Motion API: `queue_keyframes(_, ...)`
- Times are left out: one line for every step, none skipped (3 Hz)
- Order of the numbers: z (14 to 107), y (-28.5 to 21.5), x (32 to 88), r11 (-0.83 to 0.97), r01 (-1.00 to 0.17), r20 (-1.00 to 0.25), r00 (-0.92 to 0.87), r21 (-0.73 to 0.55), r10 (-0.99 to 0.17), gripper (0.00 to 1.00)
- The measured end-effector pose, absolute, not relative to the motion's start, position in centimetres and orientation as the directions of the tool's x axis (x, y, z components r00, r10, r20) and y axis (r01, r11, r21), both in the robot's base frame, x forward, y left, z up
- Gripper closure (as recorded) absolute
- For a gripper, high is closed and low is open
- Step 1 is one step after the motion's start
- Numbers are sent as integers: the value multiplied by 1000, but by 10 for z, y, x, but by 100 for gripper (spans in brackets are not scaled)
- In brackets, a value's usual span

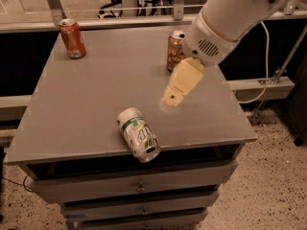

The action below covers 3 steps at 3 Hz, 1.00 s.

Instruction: Pick 7up can

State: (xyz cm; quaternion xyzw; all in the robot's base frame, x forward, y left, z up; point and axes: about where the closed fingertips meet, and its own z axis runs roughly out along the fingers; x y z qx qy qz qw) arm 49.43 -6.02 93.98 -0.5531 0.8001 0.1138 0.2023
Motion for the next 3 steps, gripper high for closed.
queue_keyframes(907, -31, 501, 460, -886, -426, -439, 59, -791, 0)
queue_keyframes(883, -12, 497, 565, -814, -371, -571, 136, -732, 0)
queue_keyframes(873, 5, 488, 656, -733, -327, -674, 182, -662, 0)
